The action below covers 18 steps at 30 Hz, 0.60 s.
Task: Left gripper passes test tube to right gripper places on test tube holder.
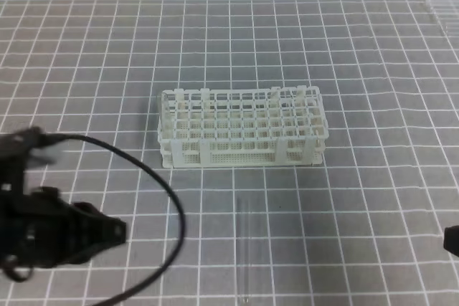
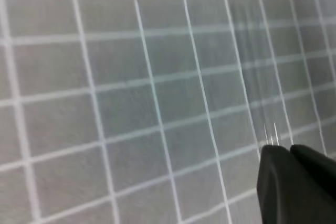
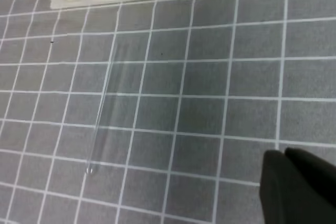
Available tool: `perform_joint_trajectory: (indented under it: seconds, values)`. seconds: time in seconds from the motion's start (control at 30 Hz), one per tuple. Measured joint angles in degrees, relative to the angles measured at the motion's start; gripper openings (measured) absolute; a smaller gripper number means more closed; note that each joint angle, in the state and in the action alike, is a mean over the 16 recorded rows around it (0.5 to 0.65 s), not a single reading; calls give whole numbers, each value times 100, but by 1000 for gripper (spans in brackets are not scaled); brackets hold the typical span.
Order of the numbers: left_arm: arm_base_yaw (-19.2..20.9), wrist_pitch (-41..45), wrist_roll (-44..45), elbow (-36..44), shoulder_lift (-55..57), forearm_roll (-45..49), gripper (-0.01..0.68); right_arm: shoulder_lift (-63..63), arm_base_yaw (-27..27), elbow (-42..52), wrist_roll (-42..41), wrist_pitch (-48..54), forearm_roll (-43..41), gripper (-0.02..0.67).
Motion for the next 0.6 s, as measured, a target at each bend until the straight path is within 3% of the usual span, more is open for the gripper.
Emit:
perform_joint_trajectory:
  seconds: [0.23, 0.43, 0.6]
  values:
    - [-1282, -166, -802, -534, 1183, 423, 0, 71, 0, 0, -167, 154, -52, -1]
    - [-2485, -8, -1835, -1483, 2223, 1251, 0, 70, 0, 0, -272, 158, -100, -1]
    - [-3122, 331, -2430, -2324, 2949, 1859, 0, 70, 0, 0, -332, 159, -139, -1]
